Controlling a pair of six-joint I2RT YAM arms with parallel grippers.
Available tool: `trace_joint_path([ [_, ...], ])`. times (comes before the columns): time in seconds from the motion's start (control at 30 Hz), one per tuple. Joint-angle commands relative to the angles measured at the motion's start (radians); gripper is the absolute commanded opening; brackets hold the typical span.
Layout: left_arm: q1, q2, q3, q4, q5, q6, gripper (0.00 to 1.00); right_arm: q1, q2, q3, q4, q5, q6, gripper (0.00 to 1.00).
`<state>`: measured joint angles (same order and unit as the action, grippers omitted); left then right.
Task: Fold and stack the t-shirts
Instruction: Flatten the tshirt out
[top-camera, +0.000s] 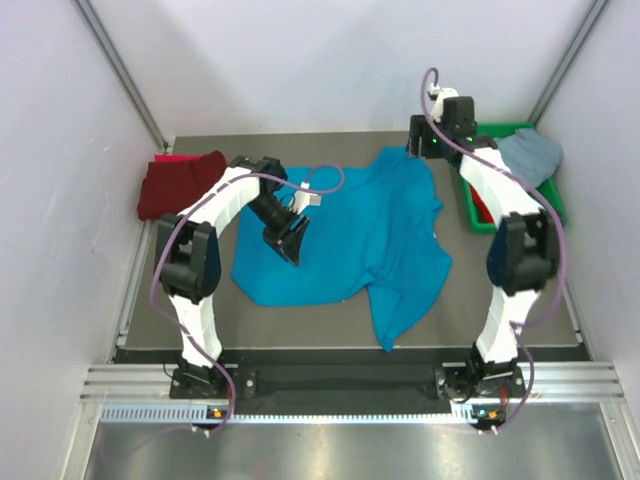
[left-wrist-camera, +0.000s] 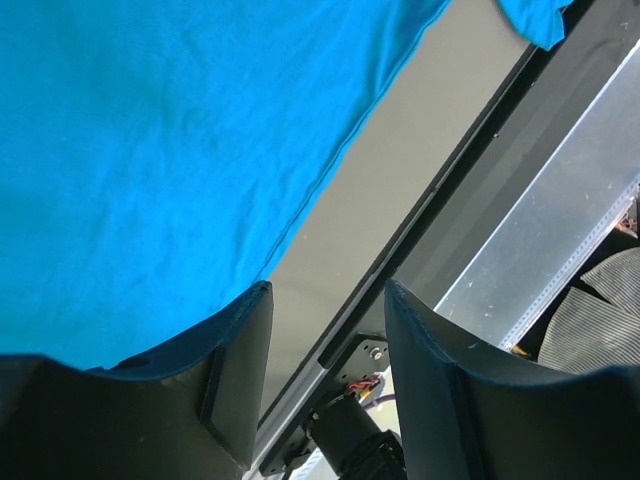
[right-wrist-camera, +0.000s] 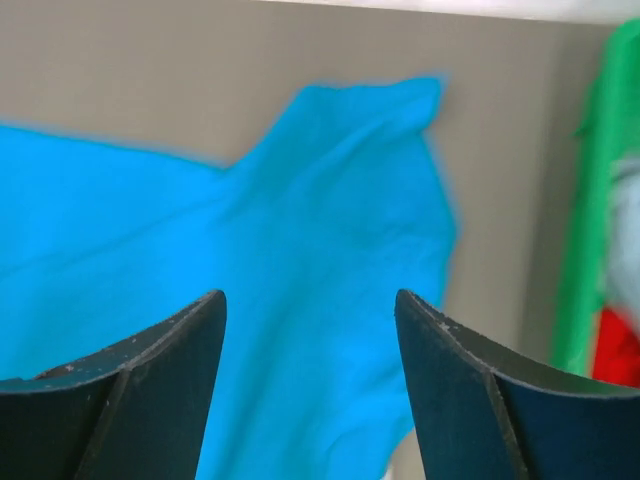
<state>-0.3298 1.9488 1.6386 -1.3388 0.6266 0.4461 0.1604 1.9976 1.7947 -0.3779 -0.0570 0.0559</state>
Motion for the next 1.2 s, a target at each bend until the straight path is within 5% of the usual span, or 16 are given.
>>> trace_joint_path([
  [0.0, 0.003, 0.028, 0.004, -0.158, 0.016, 0.049, 0.53, -0.002, -0.201, -0.211, -0.078, -0.203, 0.194, 0.68],
  [0.27, 0.035, 0.102, 0.010, -0.168, -0.007, 0.042, 0.53, 0.002, -0.367, -0.598, -0.119, -0.352, 0.332, 0.68],
  [0.47, 0.083, 0.174, 0.012, -0.168, -0.010, 0.019, 0.53, -0.004, -0.361, -0.727, -0.096, -0.354, 0.378, 0.69],
  [1.17, 0.262, 0.441, 0.265, -0.168, -0.180, -0.037, 0.51, -0.199, -0.046, -0.452, -0.130, -0.188, 0.213, 0.69],
])
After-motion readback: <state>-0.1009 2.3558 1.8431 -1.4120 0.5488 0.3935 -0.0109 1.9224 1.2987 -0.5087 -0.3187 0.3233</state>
